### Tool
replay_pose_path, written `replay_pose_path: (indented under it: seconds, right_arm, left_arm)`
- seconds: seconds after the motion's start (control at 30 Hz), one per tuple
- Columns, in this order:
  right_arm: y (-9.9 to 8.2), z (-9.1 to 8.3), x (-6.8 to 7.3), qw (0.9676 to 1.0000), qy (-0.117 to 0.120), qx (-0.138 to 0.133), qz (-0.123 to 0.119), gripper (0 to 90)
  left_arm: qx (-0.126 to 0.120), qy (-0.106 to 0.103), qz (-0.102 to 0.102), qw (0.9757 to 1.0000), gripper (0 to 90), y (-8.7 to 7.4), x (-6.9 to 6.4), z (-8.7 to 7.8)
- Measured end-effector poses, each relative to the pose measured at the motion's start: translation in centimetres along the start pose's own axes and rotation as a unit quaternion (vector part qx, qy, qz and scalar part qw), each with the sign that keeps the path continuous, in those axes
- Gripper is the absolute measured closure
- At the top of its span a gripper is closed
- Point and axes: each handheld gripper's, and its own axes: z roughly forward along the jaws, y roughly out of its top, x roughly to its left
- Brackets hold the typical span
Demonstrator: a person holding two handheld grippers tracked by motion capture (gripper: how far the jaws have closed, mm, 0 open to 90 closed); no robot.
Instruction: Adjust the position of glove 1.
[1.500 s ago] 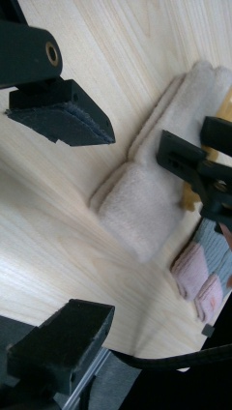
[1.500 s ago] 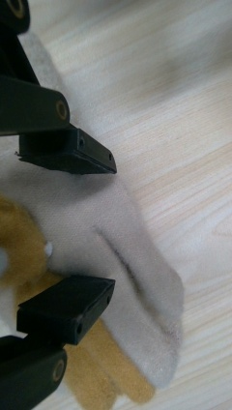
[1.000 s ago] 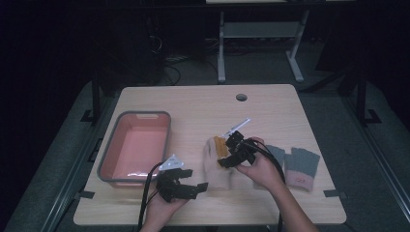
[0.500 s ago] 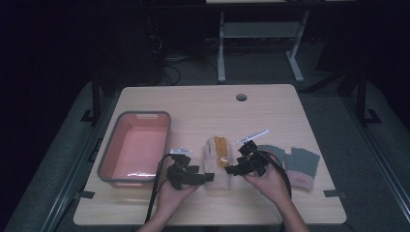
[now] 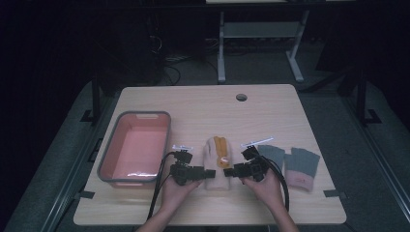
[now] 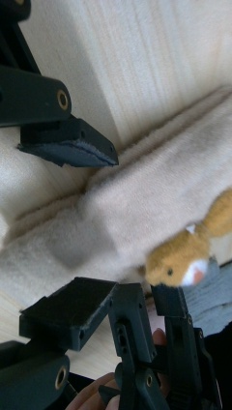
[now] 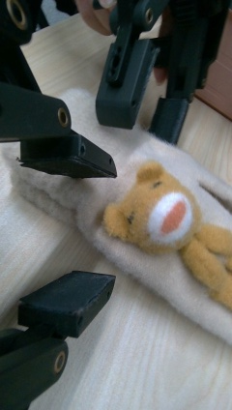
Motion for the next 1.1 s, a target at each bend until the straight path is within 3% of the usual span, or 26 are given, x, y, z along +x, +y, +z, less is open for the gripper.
replay_pose_path:
  seconds: [0.2, 0.27, 0.57, 0.63, 0.7, 0.87, 1.1]
  right_arm:
    - [-0.7, 0.9, -0.7, 0.9984, 0.024, -0.003, 0.051, 45.8]
    - [-0.8, 0.8, -0.8, 0.9976, 0.029, -0.008, 0.063, 46.0]
    - [-1.2, 0.9, -0.4, 0.997, 0.013, -0.025, 0.072, 44.6]
    - [-1.2, 1.0, -0.2, 0.997, 0.008, -0.027, 0.072, 47.8]
    - [-1.4, 1.2, -0.4, 0.9952, 0.027, -0.03, 0.089, 55.0]
    - [-1.8, 1.5, -0.4, 0.9922, 0.044, -0.035, 0.111, 59.9]
    - [-1.9, 1.9, -0.1, 0.9914, 0.044, -0.043, 0.116, 64.3]
  left_arm:
    - [0.008, -0.003, -0.002, 1.0, 43.8, -0.1, 0.1, 0.5]
    - [0.009, -0.007, -0.012, 0.9999, 46.1, -0.1, 0.4, 0.5]
    - [0.012, -0.024, -0.023, 0.9994, 53.8, -0.2, 0.8, 0.8]
    - [0.014, -0.027, -0.024, 0.9993, 55.7, -0.2, 0.8, 0.9]
    - [0.014, -0.029, -0.027, 0.9991, 58.1, -0.2, 0.8, 1.0]
    - [0.014, -0.035, -0.029, 0.9989, 61.1, -0.1, 0.9, 1.1]
    - [0.012, -0.035, -0.03, 0.9989, 65.7, -0.1, 0.9, 1.3]
